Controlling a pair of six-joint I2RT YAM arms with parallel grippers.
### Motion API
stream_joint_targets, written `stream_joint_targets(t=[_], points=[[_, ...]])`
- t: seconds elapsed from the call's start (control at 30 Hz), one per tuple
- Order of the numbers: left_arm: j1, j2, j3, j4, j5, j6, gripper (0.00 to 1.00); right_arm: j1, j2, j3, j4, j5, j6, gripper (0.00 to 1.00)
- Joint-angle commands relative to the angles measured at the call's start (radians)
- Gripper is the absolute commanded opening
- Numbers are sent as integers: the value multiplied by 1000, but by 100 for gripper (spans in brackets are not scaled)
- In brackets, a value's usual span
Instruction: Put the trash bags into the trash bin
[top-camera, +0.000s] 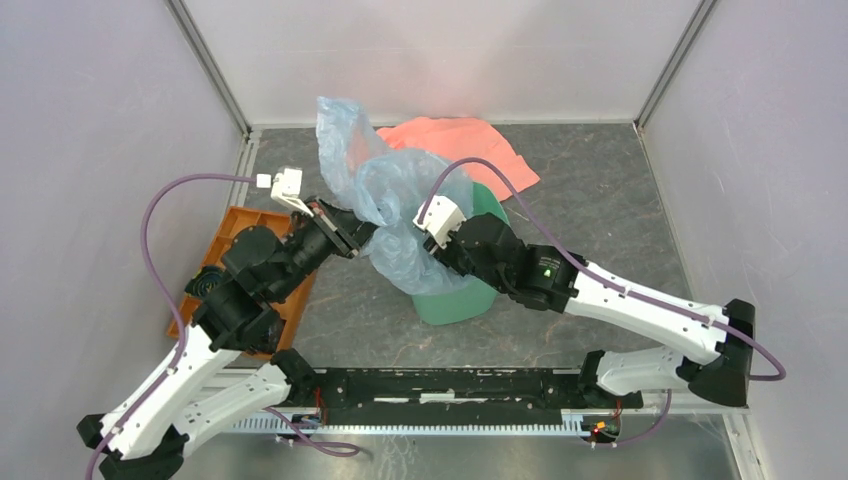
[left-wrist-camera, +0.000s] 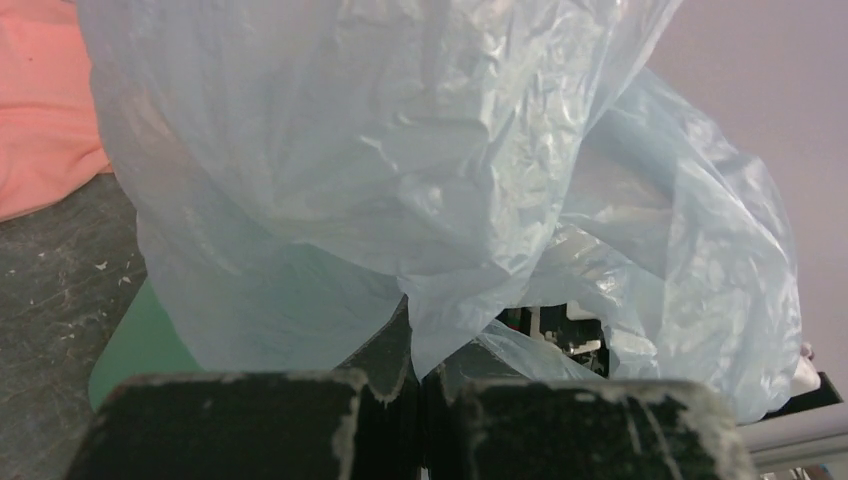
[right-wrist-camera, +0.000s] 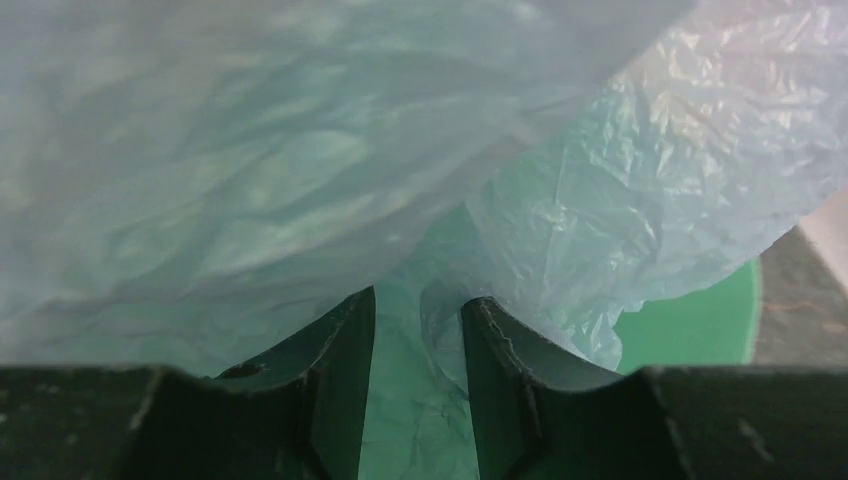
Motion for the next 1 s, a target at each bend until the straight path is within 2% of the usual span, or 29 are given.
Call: stream_joint_targets(t=[0.0,0.07,0.13,0.23,0.4,0.57,0.67,0.8,0.87,0.97], points=[[-3,54,24,75,67,82,2,-14,-51,-49,1,-131,103,43],[-3,84,34,76,80,81,2,-40,-55,-87,2,-132,169,42],[-3,114,41,78,80,72,2,-71,-65,-136,19,-112,220,46],[-3,155,42,101,120,56,2,-86,-81,-172,55,-97,231,49],[-3,213,57,126,139,51,2,-86,-97,-107,53,-56,197,60],[-3,250,42,169,160,32,2,-86,-183,-87,75,-30,157,75],[-3,260,11,189,144,19,2,-86,-272,-108,107,-91,39,77],[-2,240,-43,236,124,2,2,-86,-373,-146,139,-53,-30,90],[-3,229,-66,282,125,-13,2,-86,-397,-148,154,-141,-41,90],[-3,218,-93,338,129,-33,2,-87,-406,-180,244,-420,-10,90]])
